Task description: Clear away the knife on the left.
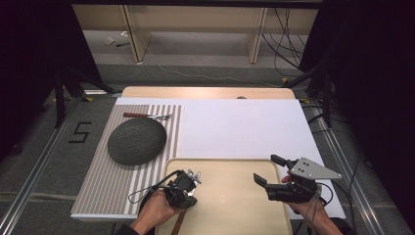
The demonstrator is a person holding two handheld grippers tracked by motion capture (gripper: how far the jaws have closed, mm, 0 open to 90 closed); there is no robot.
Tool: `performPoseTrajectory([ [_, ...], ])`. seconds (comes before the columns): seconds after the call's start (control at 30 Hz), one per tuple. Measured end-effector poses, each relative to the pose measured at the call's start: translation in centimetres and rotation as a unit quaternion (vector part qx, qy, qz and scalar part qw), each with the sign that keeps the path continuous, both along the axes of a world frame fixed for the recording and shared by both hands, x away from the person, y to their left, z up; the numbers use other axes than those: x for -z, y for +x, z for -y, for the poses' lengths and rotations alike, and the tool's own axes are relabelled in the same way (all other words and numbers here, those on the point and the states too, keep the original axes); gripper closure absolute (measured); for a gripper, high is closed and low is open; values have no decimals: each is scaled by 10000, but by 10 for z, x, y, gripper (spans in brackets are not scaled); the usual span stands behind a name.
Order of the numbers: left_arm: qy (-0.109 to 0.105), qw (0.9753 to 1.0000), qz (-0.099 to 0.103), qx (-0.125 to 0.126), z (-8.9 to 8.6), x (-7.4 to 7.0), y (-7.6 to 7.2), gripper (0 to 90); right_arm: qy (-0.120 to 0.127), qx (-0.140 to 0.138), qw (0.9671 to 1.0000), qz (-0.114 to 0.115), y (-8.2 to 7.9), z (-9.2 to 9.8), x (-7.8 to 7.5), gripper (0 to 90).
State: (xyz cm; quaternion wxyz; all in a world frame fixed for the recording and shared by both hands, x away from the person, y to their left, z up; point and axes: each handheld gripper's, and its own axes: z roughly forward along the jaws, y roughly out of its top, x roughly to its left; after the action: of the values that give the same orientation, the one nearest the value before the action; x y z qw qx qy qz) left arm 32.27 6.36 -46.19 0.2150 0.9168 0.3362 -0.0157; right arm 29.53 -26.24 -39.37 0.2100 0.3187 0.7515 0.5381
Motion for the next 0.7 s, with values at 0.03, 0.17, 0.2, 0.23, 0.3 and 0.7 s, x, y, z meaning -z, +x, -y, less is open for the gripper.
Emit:
performPoseTrajectory([
  [0.03,27,10000,-6,-2,-1,0,0,880,3,-1,10000,0,0,0,0,170],
  [0.17,88,9999,-78,-48,-9,-1,0,880,9,3,10000,-1,0,0,0,170],
  [0.2,84,9999,-92,-80,-11,-1,0,880,12,3,10000,0,0,0,0,170],
  [0.23,94,9999,-107,-91,-13,-2,1,881,8,-1,10000,-2,0,0,0,170],
  [0.3,84,9998,-130,-140,-18,-3,1,882,1,-1,10000,-2,0,0,0,170],
  [0.7,233,9990,-362,-99,-30,-3,2,893,11,0,10000,-1,0,0,0,170],
])
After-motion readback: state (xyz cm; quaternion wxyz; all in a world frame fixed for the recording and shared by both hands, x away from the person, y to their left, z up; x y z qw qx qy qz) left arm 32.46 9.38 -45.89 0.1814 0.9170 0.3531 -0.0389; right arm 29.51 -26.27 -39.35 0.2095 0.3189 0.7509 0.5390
